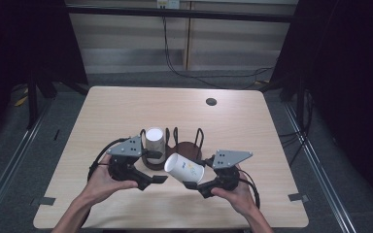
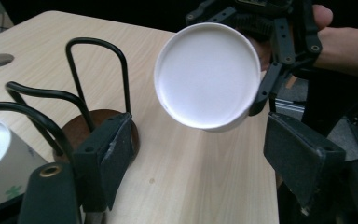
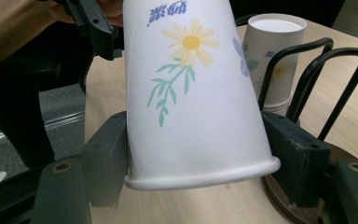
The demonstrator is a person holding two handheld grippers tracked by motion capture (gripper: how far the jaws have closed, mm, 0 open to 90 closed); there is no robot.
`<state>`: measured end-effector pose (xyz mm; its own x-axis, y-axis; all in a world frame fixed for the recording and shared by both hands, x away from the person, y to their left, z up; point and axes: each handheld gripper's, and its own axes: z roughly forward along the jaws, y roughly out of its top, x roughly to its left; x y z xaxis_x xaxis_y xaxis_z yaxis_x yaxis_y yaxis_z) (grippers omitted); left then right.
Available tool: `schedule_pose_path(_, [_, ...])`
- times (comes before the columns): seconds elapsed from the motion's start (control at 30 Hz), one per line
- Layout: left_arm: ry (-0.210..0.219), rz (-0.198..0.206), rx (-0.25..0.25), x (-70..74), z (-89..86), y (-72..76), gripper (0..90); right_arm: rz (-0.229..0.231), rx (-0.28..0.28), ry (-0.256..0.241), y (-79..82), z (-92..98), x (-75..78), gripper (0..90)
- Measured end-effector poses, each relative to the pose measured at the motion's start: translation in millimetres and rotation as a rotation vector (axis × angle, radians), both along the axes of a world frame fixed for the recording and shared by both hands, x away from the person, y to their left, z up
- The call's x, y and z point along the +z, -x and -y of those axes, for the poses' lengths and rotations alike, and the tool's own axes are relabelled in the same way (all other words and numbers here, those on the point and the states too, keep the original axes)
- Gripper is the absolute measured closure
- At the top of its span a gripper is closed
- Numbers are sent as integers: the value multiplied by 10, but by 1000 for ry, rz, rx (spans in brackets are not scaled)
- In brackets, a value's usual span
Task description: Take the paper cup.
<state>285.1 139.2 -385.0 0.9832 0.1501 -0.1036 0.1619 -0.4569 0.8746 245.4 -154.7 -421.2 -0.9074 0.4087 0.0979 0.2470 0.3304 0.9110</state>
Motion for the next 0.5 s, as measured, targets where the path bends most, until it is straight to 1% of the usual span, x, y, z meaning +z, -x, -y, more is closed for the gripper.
schedule_pose_path(0.07, [1, 12, -2, -7, 6, -3, 244, -10, 2, 11, -6, 10, -3, 287])
schedule_pose_path(0.13, [7, 21, -7, -12, 7, -4, 243, -17, 7, 33, -10, 18, -8, 287])
schedule_pose_path(0.17, [3, 23, -11, -13, 7, -3, 245, -19, 6, 43, -11, 20, -11, 288])
schedule_pose_path(0.2, [-5, 36, -13, -14, 3, -4, 248, -21, 6, 48, -9, 23, -12, 288])
schedule_pose_path(0.23, [-14, 32, -10, -13, 0, -3, 244, -26, 9, 48, -8, 28, -8, 289])
schedule_pose_path(0.33, [-39, 27, -21, -14, -7, -10, 269, -31, 11, 63, -19, 31, 3, 292])
schedule_pose_path(0.37, [-47, 29, -19, -13, -8, -4, 268, -34, 11, 90, -22, 27, 16, 292])
schedule_pose_path(0.4, [-48, 30, -20, -13, -8, 0, 263, -34, 13, 107, -24, 27, 28, 292])
schedule_pose_path(0.5, [-56, 21, -24, -20, -1, -1, 253, -47, 22, 118, -32, 39, 43, 295])
